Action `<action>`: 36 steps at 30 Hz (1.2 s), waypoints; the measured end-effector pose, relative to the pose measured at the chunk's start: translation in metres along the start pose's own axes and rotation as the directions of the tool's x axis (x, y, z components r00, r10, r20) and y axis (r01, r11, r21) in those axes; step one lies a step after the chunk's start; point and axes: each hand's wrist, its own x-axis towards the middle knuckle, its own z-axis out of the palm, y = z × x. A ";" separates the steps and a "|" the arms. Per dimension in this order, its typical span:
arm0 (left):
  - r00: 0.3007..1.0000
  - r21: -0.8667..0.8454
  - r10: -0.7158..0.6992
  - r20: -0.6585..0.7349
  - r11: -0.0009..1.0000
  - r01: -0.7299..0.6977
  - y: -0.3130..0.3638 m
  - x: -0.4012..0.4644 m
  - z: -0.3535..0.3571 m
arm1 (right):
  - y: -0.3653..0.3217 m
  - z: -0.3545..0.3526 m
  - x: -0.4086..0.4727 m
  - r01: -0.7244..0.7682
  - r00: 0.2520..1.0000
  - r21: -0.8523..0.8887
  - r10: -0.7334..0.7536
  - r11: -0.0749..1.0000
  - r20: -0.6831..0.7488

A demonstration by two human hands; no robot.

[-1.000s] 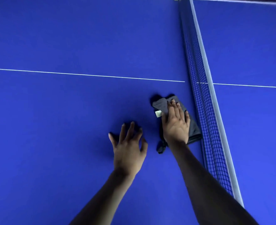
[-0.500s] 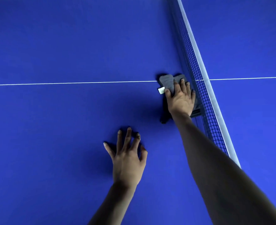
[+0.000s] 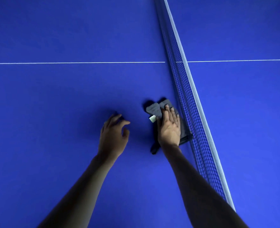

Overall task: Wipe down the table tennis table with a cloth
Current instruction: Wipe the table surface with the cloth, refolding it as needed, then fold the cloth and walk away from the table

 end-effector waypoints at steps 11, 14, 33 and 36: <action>0.998 -0.070 -0.013 0.062 0.997 0.018 0.015 -0.170 -0.062 | 0.006 -0.078 -0.231 0.028 0.994 0.088 -0.037 0.996 0.101; 0.997 -0.072 -0.031 0.074 0.997 0.036 0.022 -0.209 -0.083 | -0.004 -0.107 -0.274 -0.073 0.967 0.128 0.039 0.989 0.250; 0.914 -0.489 -0.223 0.340 0.788 0.374 0.117 -0.386 -0.215 | -0.139 -0.307 -0.387 -0.168 0.937 0.684 -0.101 0.710 0.335; 0.916 -0.637 -0.261 0.304 0.659 0.399 0.126 -0.395 -0.236 | -0.172 -0.322 -0.393 -0.147 0.938 0.757 -0.153 0.637 0.311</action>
